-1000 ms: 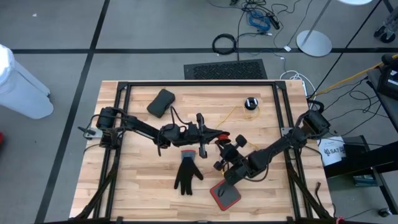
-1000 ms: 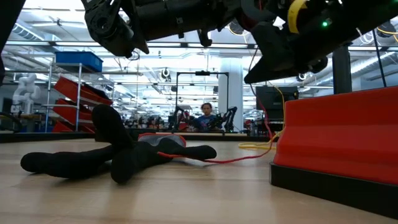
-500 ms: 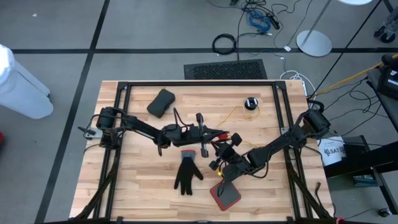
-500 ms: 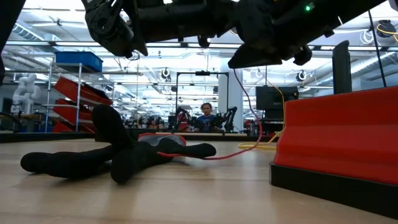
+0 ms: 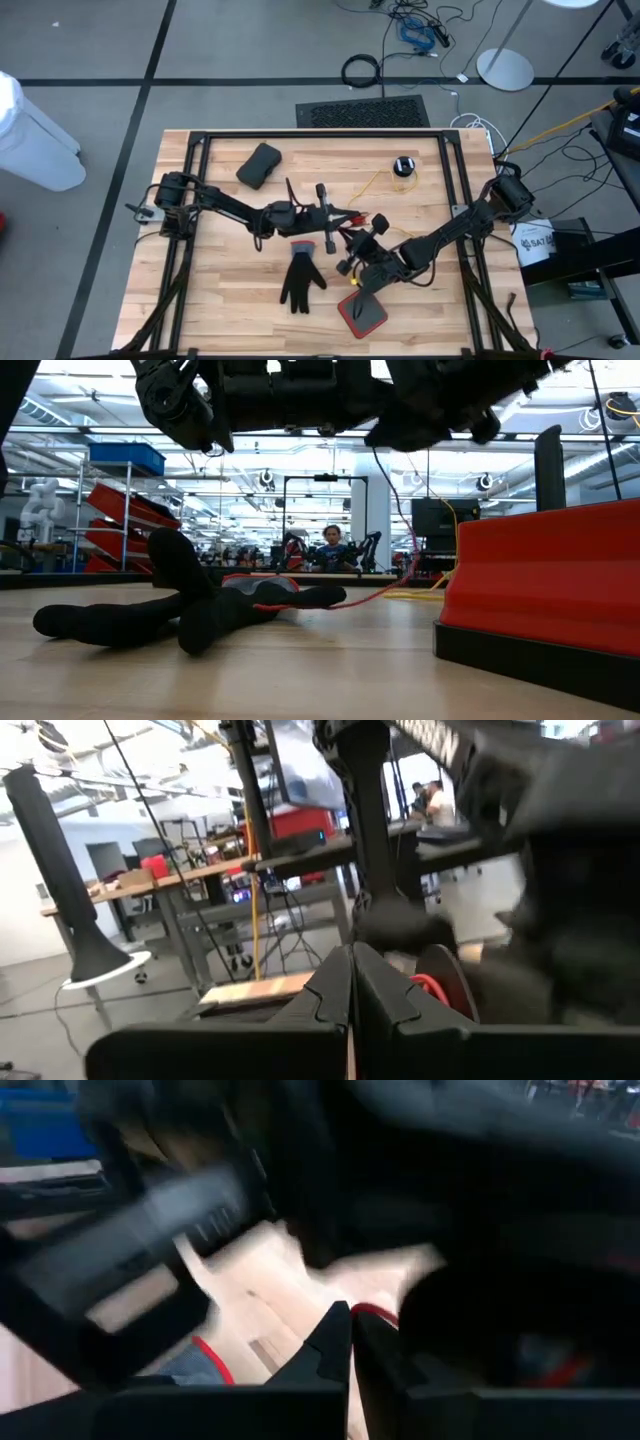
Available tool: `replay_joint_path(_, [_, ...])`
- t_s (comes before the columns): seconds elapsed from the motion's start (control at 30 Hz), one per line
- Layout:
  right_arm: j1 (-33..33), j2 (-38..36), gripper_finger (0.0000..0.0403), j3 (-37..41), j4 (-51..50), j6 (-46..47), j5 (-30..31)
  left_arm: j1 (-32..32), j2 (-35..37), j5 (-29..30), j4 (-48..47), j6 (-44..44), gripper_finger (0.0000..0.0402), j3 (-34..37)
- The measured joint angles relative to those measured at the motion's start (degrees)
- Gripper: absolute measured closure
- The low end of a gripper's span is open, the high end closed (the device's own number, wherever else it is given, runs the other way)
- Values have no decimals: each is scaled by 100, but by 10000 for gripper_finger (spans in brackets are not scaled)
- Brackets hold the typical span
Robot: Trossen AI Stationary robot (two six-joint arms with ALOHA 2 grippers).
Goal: Coil cords
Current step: Coil the red wire onto the black spool
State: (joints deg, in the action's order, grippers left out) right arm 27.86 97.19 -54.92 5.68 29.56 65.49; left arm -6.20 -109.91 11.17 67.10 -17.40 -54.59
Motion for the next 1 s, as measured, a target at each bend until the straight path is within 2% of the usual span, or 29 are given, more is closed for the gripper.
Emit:
replay_joint_path(0.23, [43, -39, 402, -395, -427, -503, -12, -70, 24, 11, -281, -266, 395, -7])
replay_joint_path(0.43, [134, -304, 402, -498, -1373, 294, -61, -110, -4, 87, -498, -394, 395, -4])
replay_joint_path(0.73, [354, -739, 402, -495, -2081, 680, 112, -164, -7, 133, -783, -588, 395, 7])
replay_joint_path(1.0, [515, -1117, 402, -498, -3858, 2024, -311, -219, -7, 89, -845, -588, 395, 9])
